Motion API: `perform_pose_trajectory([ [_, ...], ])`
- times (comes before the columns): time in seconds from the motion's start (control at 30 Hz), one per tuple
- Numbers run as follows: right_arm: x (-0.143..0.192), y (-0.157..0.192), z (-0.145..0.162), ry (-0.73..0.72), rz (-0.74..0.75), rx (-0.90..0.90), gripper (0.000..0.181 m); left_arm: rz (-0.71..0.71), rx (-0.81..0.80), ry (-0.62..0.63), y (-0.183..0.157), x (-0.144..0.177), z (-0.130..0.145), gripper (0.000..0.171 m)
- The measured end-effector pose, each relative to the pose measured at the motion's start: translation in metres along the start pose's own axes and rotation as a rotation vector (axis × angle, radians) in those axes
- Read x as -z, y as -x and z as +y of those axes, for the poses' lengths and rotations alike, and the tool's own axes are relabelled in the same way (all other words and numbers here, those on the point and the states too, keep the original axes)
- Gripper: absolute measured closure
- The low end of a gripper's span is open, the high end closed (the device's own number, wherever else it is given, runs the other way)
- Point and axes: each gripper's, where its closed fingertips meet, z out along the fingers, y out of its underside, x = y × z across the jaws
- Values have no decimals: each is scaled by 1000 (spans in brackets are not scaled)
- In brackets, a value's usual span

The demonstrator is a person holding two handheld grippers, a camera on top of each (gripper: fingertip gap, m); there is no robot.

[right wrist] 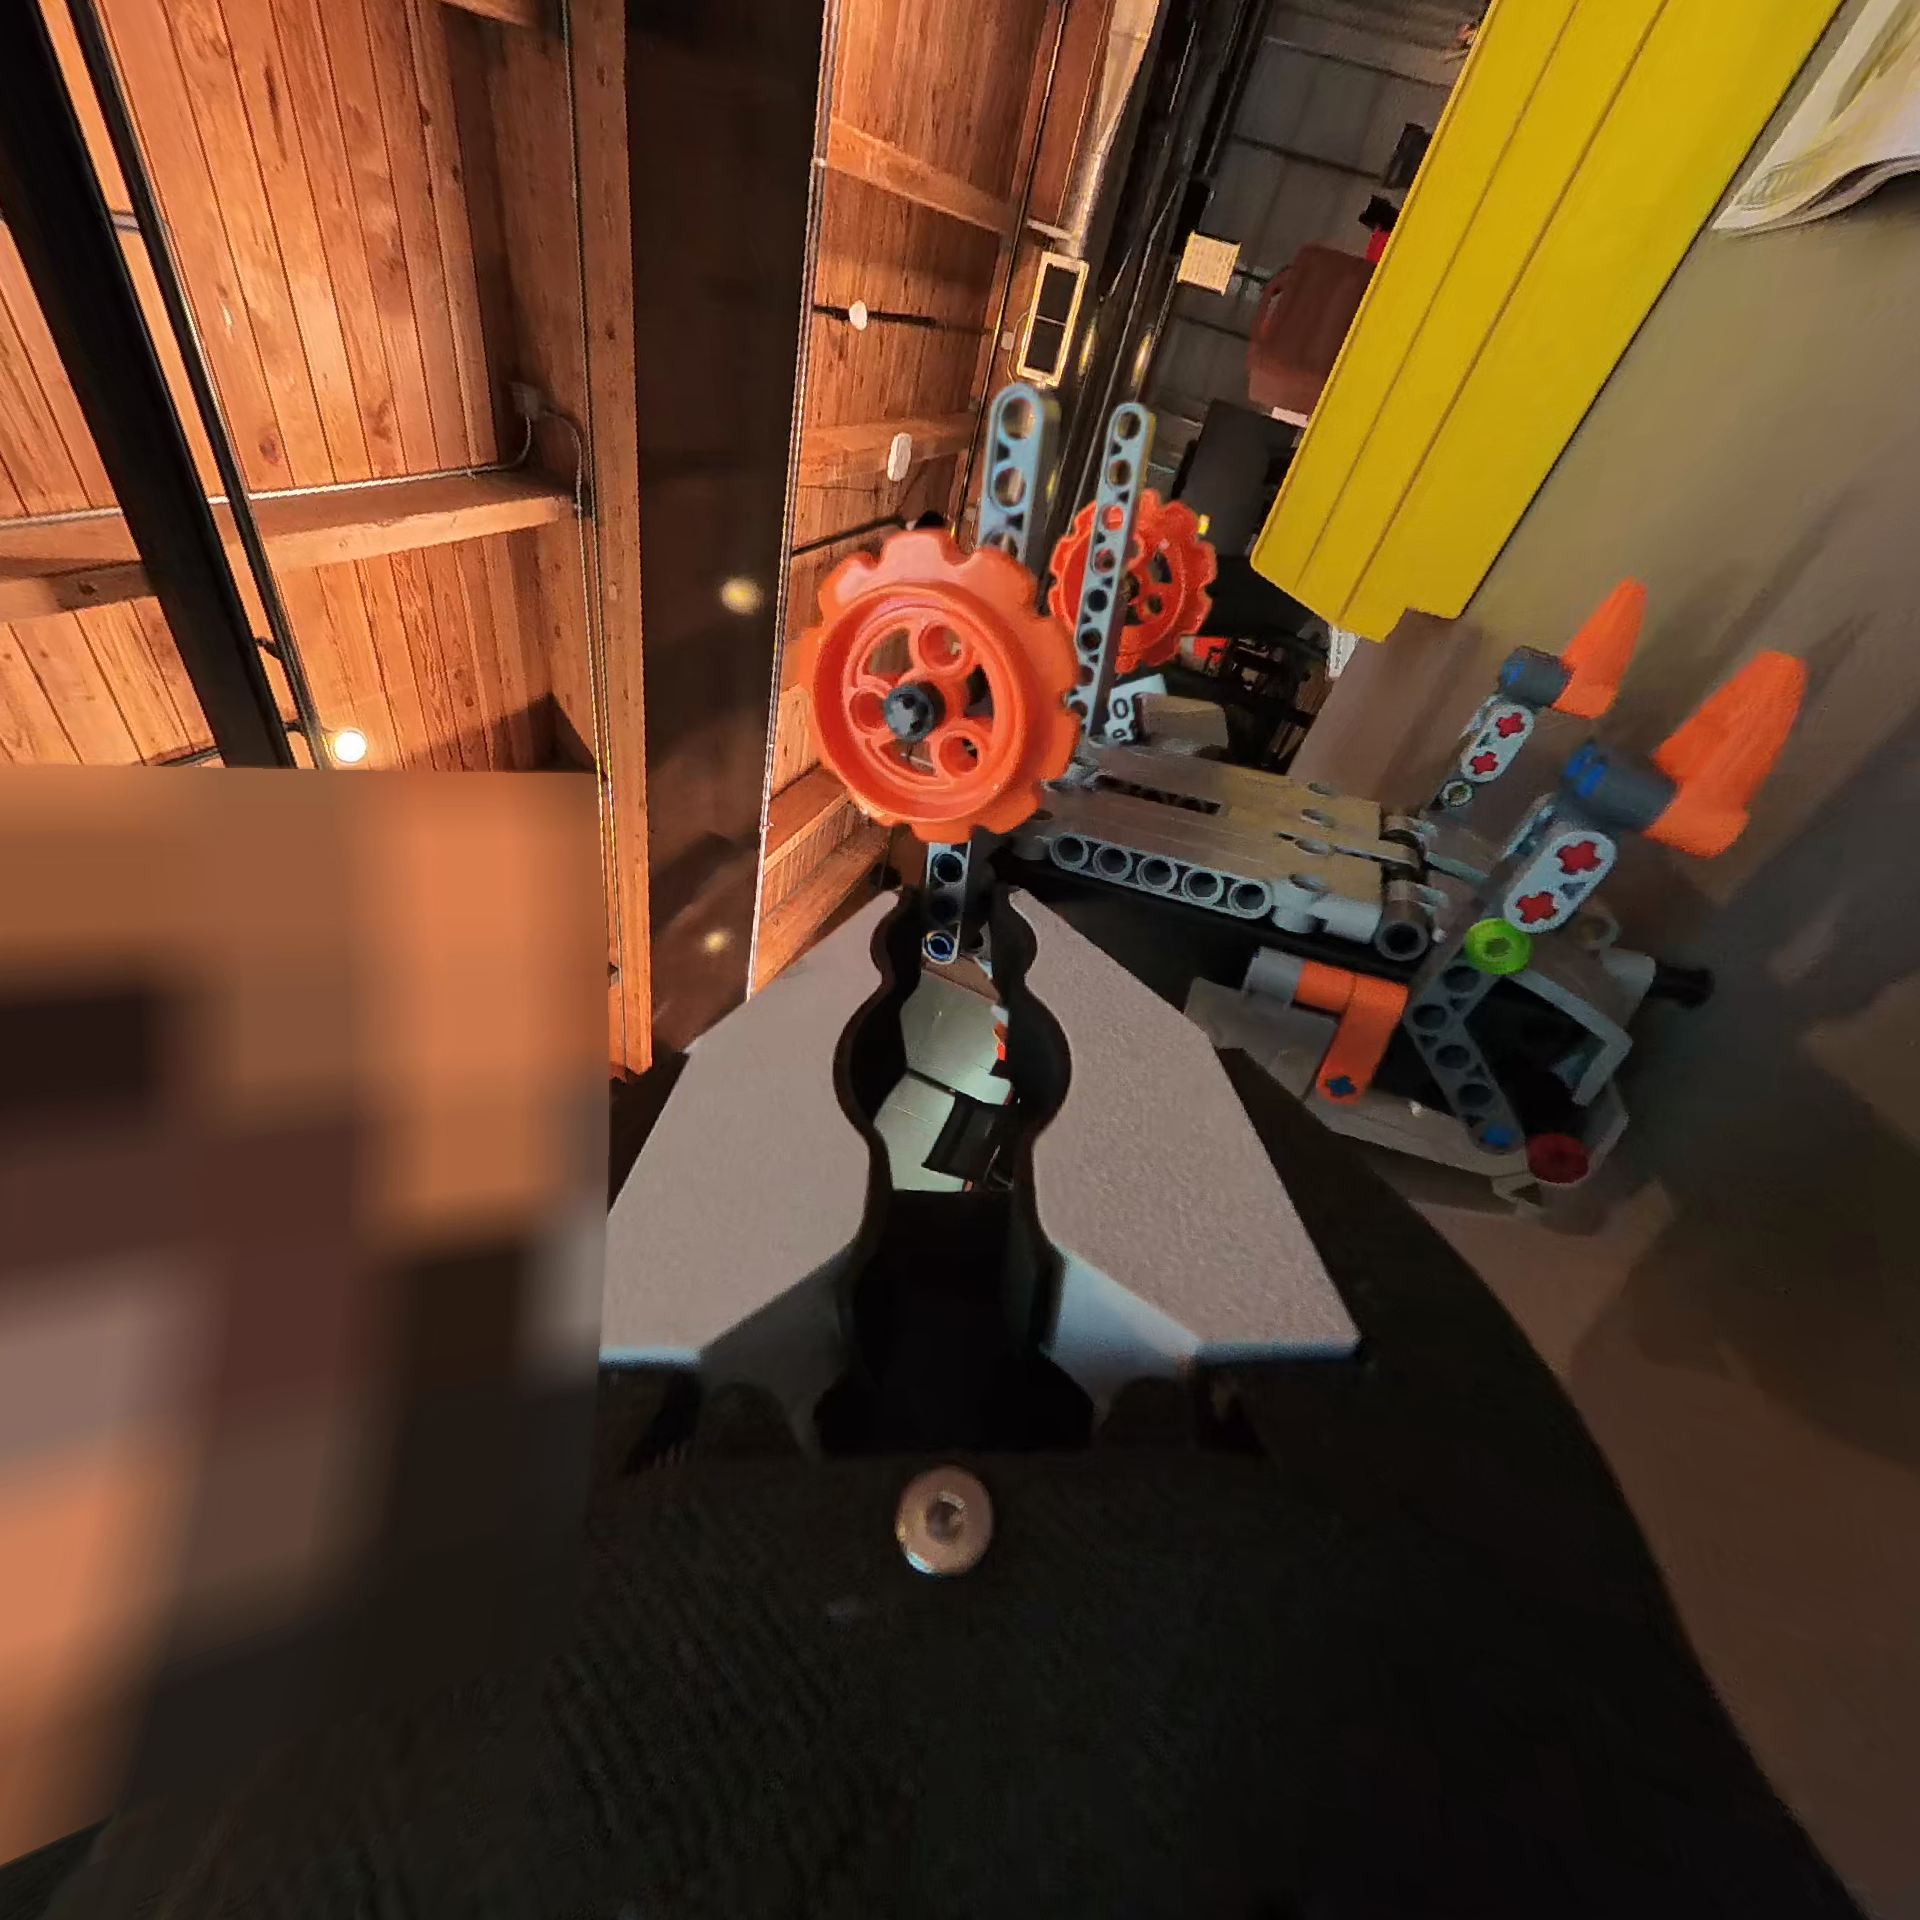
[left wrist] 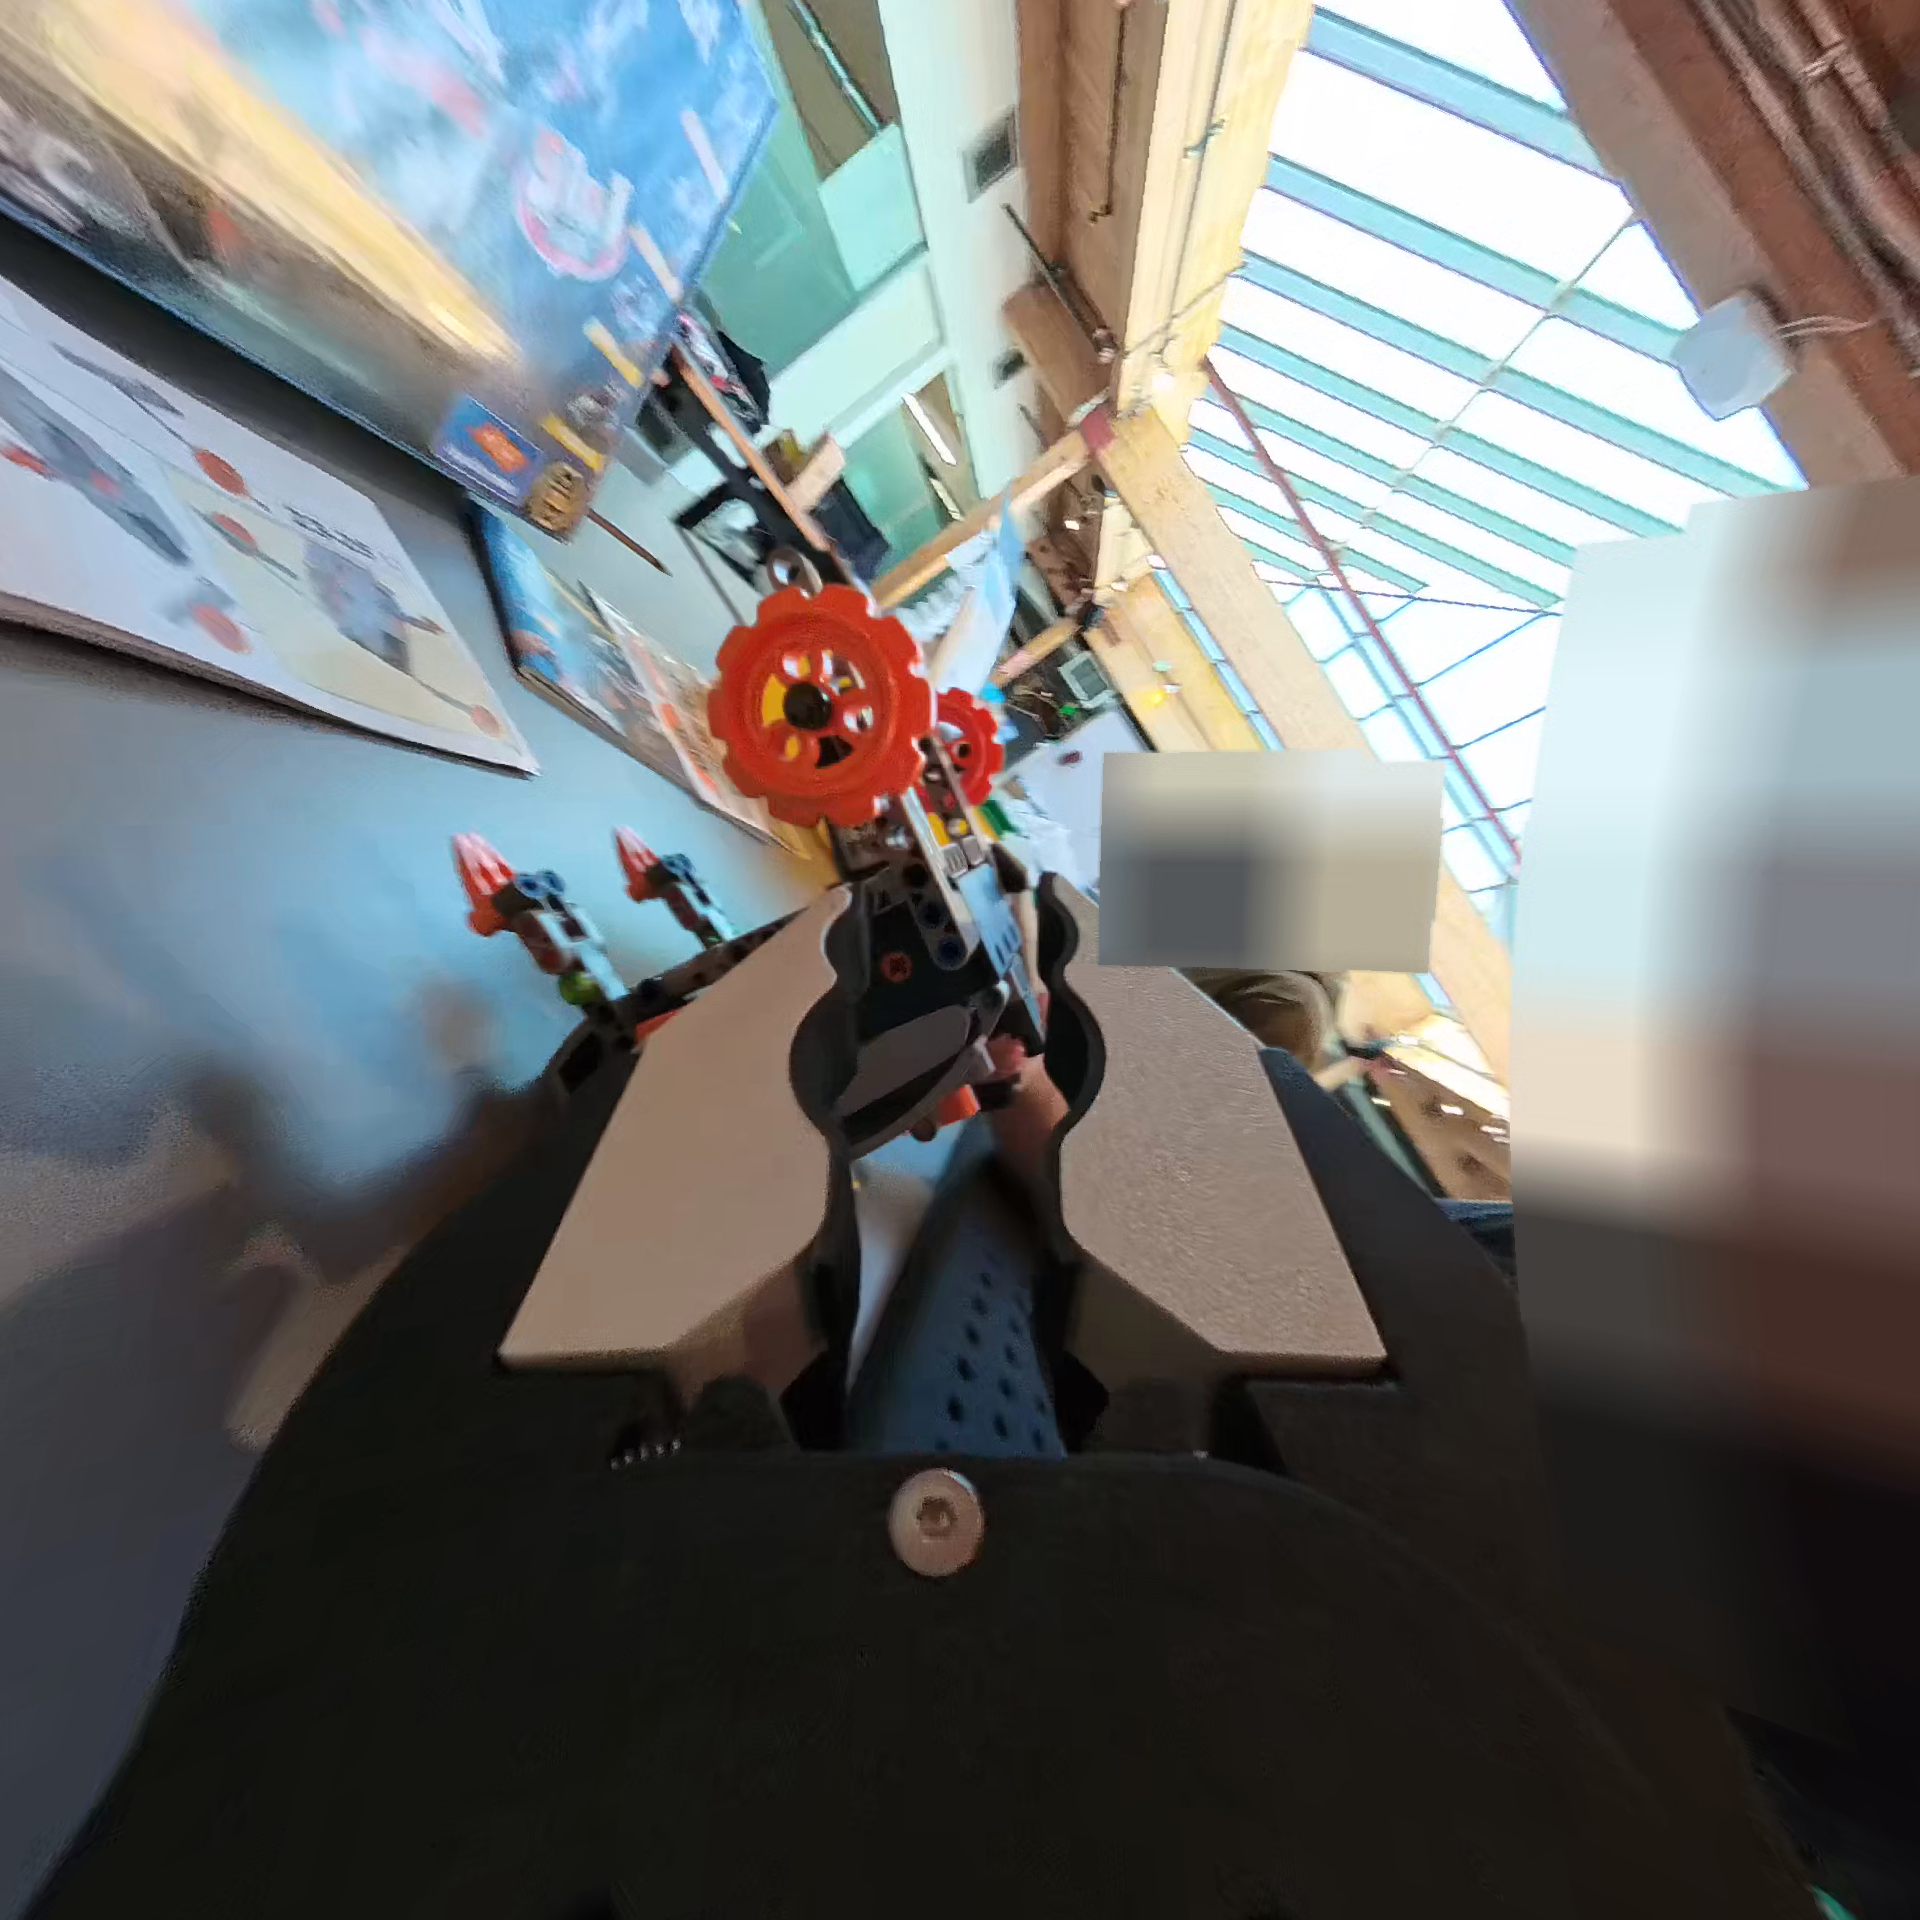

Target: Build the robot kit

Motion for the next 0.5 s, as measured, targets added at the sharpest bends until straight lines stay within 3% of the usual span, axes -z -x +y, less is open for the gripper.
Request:
perform_pose_trajectory([
  [0.03, 0, -1, -1, -4, 2, -4, 171, -51, -48, -13, 2, 3, -3, 137],
  [0.17, -1, -2, -1, -30, -6, -22, 171, -299, -323, -53, 3, 7, -6, 95],
  [0.23, -2, -3, 0, -51, -7, -24, 170, -415, -442, -16, 0, -1, 3, 70],
  [0.3, -4, -3, 0, -73, -5, -21, 170, -543, -563, 35, 2, -11, 14, 58],
  [0.4, -6, -4, 1, -87, -8, -31, 170, -731, -712, 79, 13, -20, 24, 56],
  [0.5, -6, -3, 2, -78, -1, -14, 170, -754, -791, 59, 15, -26, 21, 78],
])
